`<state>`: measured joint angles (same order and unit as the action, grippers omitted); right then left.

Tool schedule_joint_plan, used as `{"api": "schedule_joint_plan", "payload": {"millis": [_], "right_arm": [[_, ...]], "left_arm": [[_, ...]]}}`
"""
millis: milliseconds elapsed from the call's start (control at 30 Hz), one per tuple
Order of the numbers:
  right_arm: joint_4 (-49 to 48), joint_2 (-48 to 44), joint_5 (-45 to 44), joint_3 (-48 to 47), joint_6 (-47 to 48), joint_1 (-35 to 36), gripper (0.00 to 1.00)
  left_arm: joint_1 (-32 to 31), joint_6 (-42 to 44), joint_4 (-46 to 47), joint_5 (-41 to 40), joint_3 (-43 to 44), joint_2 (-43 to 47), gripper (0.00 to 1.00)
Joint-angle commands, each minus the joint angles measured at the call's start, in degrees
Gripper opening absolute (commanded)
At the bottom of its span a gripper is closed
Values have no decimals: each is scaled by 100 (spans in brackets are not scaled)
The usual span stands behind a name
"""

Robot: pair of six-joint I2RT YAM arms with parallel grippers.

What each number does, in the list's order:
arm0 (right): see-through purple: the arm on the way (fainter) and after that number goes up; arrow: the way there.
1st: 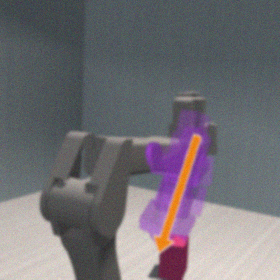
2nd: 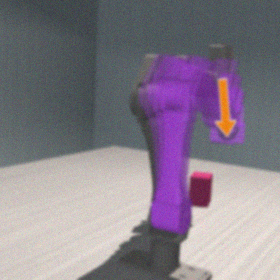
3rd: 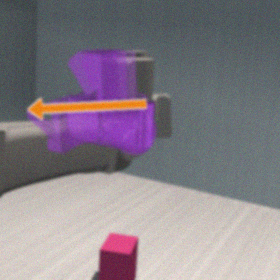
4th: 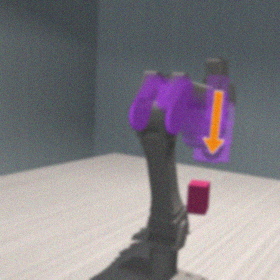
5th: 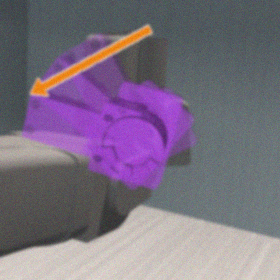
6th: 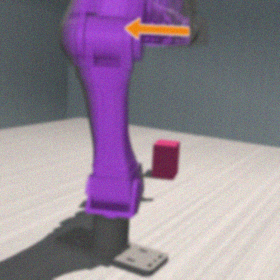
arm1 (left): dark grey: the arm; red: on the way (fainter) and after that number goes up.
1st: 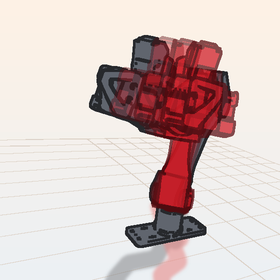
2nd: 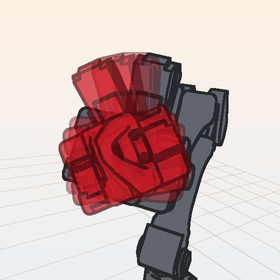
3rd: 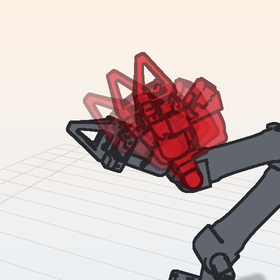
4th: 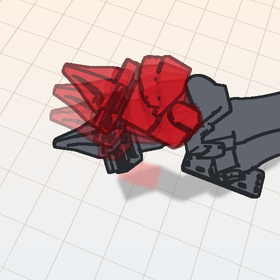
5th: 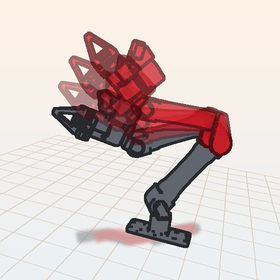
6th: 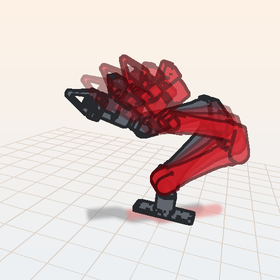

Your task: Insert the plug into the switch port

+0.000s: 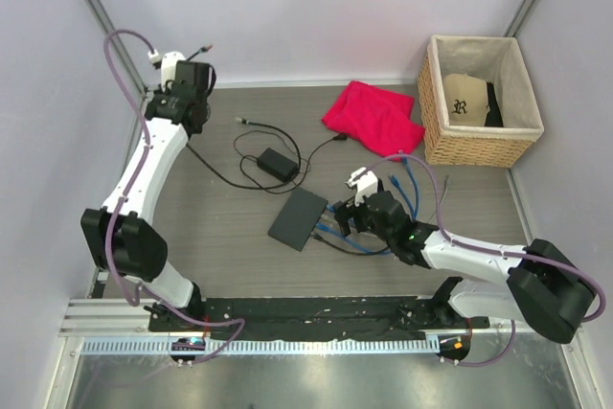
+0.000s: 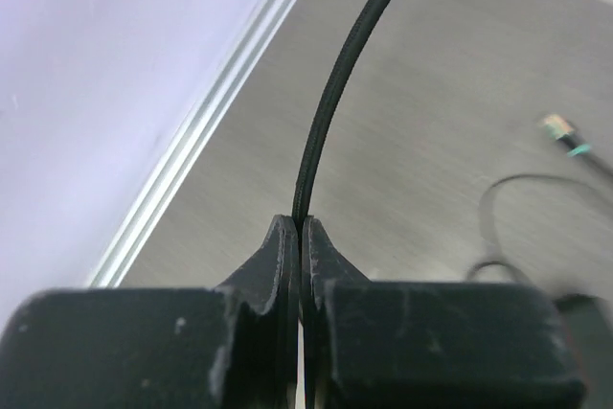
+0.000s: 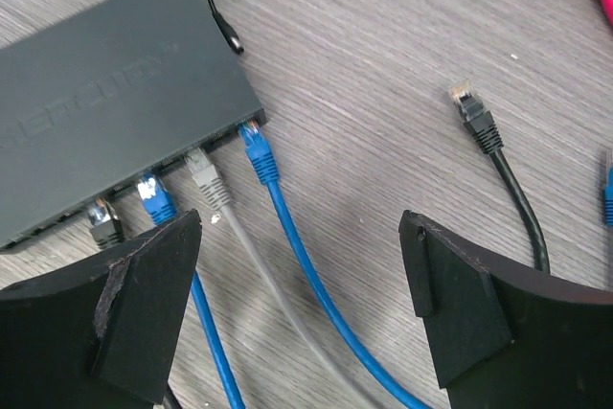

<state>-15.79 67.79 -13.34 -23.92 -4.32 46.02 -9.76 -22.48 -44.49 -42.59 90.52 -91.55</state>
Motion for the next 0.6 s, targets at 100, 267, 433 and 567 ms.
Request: {"api": "schedule_joint_plan", "payload": {"millis": [100,267,433,567], "right_arm": [[14,-625,16,-139,-385,-5,92],[278,-1092,86,-130,-587,-14,92],[542,-1417,139,-104,-772,-14,92],[568,-1549,306,-60,-974,-14,92]], "left_arm": [[-571,296,-595,-610,2275,313,0],[-782,569,-772,-742,3506,531,0],[-861,719,-351,-980,2754,1401,0],[-931,377,-637,-376,1639,2026,0]]}}
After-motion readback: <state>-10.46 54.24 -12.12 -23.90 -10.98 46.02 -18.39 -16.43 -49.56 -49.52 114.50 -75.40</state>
